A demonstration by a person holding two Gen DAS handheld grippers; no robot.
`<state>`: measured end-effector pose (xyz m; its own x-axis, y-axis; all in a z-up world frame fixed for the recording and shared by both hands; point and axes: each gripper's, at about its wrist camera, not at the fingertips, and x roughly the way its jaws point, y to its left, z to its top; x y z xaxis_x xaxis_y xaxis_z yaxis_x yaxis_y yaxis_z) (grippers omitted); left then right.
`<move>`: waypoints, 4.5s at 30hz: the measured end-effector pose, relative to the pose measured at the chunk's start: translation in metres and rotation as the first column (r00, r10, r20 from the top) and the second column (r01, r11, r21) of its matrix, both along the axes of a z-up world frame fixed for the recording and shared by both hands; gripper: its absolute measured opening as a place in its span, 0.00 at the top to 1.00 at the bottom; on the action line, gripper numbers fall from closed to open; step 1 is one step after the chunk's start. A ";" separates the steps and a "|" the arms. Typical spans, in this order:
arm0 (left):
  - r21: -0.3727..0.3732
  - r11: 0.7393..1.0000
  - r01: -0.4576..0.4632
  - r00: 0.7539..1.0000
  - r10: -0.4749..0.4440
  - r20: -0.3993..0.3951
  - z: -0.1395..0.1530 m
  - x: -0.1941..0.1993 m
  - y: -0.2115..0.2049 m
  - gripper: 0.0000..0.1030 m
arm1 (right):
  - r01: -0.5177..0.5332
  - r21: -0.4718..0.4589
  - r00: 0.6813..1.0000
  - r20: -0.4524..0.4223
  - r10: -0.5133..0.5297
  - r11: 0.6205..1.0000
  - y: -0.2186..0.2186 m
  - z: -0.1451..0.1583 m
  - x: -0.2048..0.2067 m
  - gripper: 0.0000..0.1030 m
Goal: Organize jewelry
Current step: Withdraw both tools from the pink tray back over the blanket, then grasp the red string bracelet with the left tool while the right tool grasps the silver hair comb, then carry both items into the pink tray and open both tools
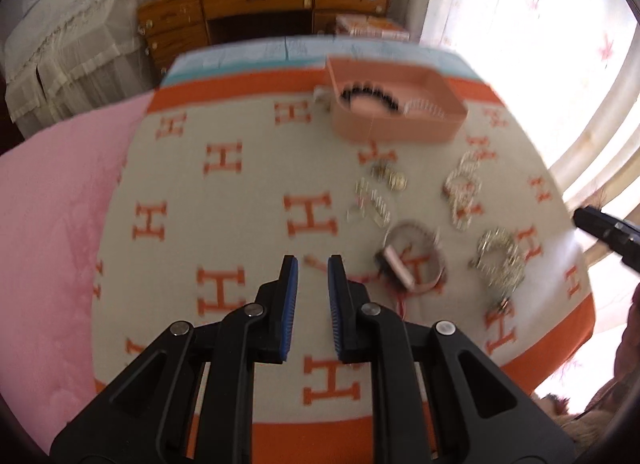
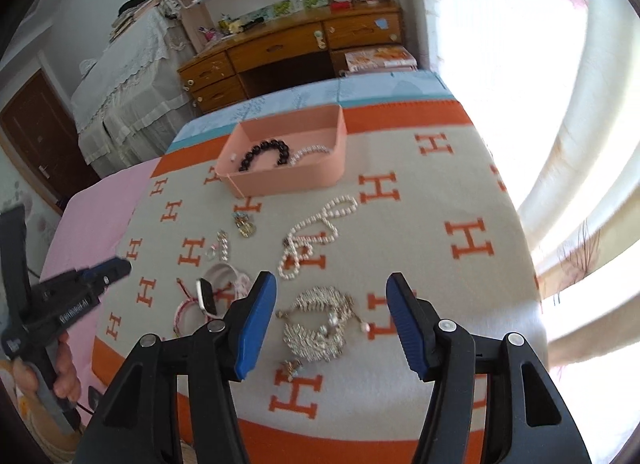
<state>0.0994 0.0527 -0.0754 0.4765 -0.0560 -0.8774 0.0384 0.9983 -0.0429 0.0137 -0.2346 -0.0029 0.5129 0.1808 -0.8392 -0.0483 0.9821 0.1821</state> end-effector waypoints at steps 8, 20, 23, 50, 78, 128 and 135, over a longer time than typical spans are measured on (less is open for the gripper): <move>-0.098 0.995 -0.034 0.987 0.018 -0.161 -0.057 -0.012 -0.003 0.88 | 0.131 0.138 0.978 -0.180 -0.105 0.982 -0.040 -0.048 0.000 0.44; -0.096 0.995 -0.028 0.992 0.016 -0.122 -0.051 -0.018 -0.010 0.87 | 0.177 0.170 0.934 -0.341 -0.110 0.969 -0.027 -0.099 0.020 0.69; -0.108 0.993 -0.044 0.991 0.030 -0.128 -0.055 -0.017 -0.005 0.87 | 0.169 0.150 0.936 -0.333 -0.111 0.974 -0.020 -0.100 0.025 0.70; -0.239 0.961 -0.136 0.967 0.076 -0.245 -0.067 0.012 0.024 0.87 | 0.099 0.035 0.955 -0.285 -0.085 0.994 0.009 -0.112 0.043 0.92; -0.141 0.989 -0.036 0.946 -0.012 -0.324 -0.073 0.043 -0.021 0.96 | 0.103 0.134 0.964 -0.257 -0.066 0.986 -0.006 -0.111 0.034 0.92; -0.131 0.991 -0.027 0.999 0.032 0.036 -0.027 0.215 -0.034 0.95 | 0.204 0.216 0.975 -0.136 -0.177 0.955 0.035 -0.095 0.297 0.92; -0.148 0.988 -0.046 0.997 0.054 0.054 -0.015 0.177 -0.022 0.95 | 0.163 0.092 0.978 -0.148 -0.148 0.982 0.054 -0.108 0.313 0.91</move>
<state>0.2766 0.0309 -0.0908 0.5314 -0.1565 -0.8325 -0.0051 0.9822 -0.1879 0.3266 -0.1803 -0.1106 0.4202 0.1972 -0.8858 0.1365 0.9512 0.2766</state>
